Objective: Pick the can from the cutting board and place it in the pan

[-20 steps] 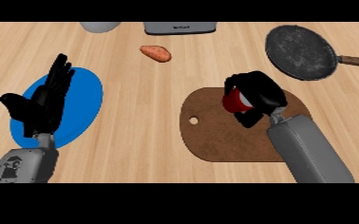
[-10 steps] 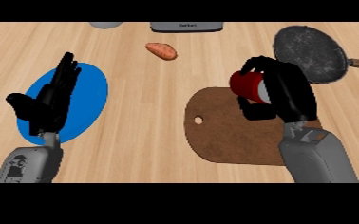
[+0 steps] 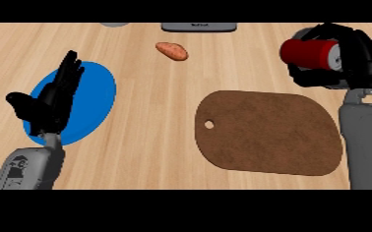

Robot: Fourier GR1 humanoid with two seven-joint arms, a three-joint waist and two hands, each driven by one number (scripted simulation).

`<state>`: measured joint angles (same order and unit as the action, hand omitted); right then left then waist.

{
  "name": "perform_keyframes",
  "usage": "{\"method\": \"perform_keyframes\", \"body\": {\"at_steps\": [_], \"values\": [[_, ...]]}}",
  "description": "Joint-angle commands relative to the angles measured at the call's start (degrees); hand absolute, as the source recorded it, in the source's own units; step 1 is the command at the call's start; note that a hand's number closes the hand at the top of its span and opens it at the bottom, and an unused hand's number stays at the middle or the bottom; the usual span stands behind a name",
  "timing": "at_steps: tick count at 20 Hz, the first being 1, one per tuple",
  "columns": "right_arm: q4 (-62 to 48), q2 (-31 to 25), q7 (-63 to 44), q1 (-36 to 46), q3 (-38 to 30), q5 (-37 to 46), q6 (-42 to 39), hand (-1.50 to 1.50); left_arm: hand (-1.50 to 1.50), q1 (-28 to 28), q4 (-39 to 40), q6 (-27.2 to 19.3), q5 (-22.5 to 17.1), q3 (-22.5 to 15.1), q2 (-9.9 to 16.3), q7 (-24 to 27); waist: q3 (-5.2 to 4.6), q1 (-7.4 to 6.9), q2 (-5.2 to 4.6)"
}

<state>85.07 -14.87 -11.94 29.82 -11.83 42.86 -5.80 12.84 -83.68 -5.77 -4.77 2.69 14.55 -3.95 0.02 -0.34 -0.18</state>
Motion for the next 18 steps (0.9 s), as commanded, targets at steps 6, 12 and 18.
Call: {"method": "perform_keyframes", "body": {"at_steps": [6,12,18], "values": [[-34.37,-12.84,18.10,11.76,-10.18,0.66,10.63,1.50,0.00,3.93,0.63,-1.20,1.79,-1.77,-2.08,-1.72,0.11,-1.83,-0.80],[-49.26,-17.82,25.75,12.80,-11.68,6.27,23.04,1.50,0.00,1.99,1.49,1.02,0.83,-1.03,-1.82,2.75,0.19,-3.18,-1.50],[-59.98,-21.77,30.35,16.38,-15.25,4.60,25.19,1.50,0.00,4.74,0.47,0.22,1.31,-2.46,-2.89,-0.98,0.47,-4.59,-2.33]]}}
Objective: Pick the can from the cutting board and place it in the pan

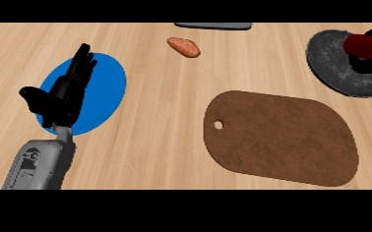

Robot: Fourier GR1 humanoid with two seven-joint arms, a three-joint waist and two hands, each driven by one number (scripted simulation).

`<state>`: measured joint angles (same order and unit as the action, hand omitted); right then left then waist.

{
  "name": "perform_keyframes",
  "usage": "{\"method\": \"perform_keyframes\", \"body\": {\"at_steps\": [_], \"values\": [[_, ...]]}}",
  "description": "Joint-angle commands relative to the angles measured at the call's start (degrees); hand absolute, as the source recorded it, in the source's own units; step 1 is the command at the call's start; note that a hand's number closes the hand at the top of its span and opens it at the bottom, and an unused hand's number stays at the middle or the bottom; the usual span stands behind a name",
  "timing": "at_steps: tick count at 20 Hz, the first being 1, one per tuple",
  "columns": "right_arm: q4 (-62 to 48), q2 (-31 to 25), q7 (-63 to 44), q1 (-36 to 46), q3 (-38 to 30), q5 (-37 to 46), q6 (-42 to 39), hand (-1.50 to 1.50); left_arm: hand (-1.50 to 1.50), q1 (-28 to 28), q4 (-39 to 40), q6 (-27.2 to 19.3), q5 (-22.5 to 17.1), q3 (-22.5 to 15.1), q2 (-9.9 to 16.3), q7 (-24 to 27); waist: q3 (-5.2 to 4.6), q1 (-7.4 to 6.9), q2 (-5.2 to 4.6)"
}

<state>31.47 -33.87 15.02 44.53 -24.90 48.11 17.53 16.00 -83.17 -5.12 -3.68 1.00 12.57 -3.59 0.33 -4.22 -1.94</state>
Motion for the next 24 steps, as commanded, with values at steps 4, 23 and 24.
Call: {"method": "perform_keyframes", "body": {"at_steps": [4,23,24], "values": [[-10.88,-0.04,6.60,2.47,-5.88,-5.35,0.45,1.50,0.00,0.70,-0.03,0.02,0.24,-0.73,-0.97,0.70,0.30,-1.21,-0.64],[-20.12,-3.41,19.76,3.06,-17.87,-17.53,-14.02,-1.50,0.00,-0.02,1.48,-0.19,0.75,-0.21,-1.25,1.99,0.21,0.24,-0.24],[-20.39,-4.95,22.65,1.44,-19.34,-19.36,-18.20,-1.50,0.00,0.04,-0.07,-1.95,1.75,-0.66,-1.66,-0.26,0.21,1.25,0.41]]}}
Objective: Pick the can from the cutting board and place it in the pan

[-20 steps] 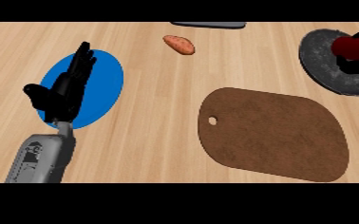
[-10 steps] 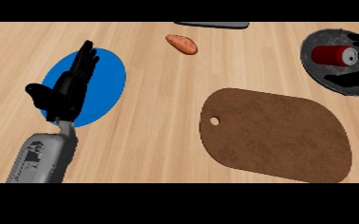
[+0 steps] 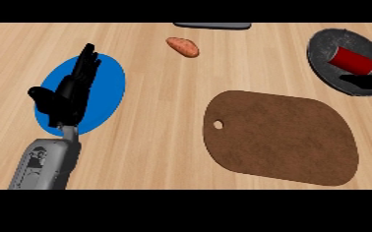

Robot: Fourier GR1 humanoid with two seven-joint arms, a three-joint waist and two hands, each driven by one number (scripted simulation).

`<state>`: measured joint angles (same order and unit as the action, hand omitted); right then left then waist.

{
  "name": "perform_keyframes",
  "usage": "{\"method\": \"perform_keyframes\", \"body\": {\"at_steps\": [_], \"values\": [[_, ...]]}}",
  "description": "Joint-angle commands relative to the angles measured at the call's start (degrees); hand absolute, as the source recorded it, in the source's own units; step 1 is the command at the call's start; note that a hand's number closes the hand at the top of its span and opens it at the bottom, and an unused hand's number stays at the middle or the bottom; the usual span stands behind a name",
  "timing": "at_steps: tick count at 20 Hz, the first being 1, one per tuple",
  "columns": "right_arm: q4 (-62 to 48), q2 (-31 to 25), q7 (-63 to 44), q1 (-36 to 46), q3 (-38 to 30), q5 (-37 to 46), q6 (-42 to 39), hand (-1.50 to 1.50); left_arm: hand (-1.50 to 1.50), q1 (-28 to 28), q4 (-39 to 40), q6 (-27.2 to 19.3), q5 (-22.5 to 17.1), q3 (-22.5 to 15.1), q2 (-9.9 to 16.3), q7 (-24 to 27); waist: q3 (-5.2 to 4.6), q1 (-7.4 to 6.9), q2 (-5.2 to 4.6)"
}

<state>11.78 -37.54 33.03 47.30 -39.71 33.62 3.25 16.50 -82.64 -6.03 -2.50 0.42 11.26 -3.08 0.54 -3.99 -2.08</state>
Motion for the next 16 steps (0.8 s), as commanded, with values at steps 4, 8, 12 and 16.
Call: {"method": "perform_keyframes", "body": {"at_steps": [4,8,12,16], "values": [[-2.95,-5.48,6.27,-3.41,-5.64,-6.91,-16.73,-1.50,0.00,-0.08,0.70,-0.66,0.13,1.45,0.55,0.06,-0.18,2.17,0.94],[-2.21,-8.71,10.42,-7.79,-5.64,-8.49,-26.57,-1.50,0.00,-2.87,-1.26,-0.05,0.11,2.10,1.88,-1.24,-0.36,2.97,1.72],[-0.96,-13.32,15.54,-14.35,-5.75,-9.86,-34.34,-1.50,0.00,-3.52,-0.15,-0.66,0.40,2.26,0.71,0.30,-0.42,3.81,1.86],[1.69,-13.39,15.52,-17.54,-5.63,-12.53,-36.62,-1.50,0.00,-2.79,-1.85,1.67,-1.55,4.78,3.59,-2.34,-0.50,4.18,2.13]]}}
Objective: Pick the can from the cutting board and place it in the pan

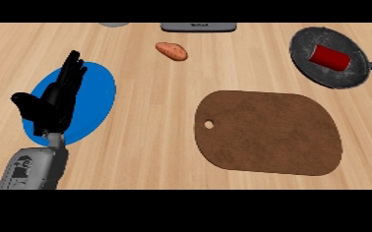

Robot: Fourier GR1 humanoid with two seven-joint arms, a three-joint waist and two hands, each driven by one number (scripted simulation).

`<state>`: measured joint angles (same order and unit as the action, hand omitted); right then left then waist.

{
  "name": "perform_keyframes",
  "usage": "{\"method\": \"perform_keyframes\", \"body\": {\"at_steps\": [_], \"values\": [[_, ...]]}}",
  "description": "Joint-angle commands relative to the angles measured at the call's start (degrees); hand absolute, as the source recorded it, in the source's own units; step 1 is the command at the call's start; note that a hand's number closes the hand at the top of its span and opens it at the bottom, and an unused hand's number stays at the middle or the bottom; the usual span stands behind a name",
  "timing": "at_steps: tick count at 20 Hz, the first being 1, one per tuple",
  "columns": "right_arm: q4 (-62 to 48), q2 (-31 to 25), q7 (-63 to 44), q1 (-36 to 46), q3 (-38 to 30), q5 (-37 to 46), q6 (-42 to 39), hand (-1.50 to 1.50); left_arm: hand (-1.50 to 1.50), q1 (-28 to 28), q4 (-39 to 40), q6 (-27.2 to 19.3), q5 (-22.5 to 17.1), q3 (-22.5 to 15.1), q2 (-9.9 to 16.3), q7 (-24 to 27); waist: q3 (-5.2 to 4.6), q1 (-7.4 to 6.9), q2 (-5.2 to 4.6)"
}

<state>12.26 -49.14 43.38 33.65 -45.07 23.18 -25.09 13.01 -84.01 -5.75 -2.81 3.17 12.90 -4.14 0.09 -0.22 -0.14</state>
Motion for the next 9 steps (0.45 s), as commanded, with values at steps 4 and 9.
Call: {"method": "perform_keyframes", "body": {"at_steps": [4,9], "values": [[4.39,-1.70,3.09,-6.31,0.99,-3.88,-10.34,-1.50,0.00,-1.05,1.44,1.17,-0.21,1.84,0.72,2.23,-0.14,0.78,0.27],[9.00,0.53,2.17,-9.62,3.78,-4.59,-6.21,-1.50,0.00,4.06,1.31,-0.30,0.50,0.78,-0.70,-3.68,-0.09,0.69,0.18]]}}
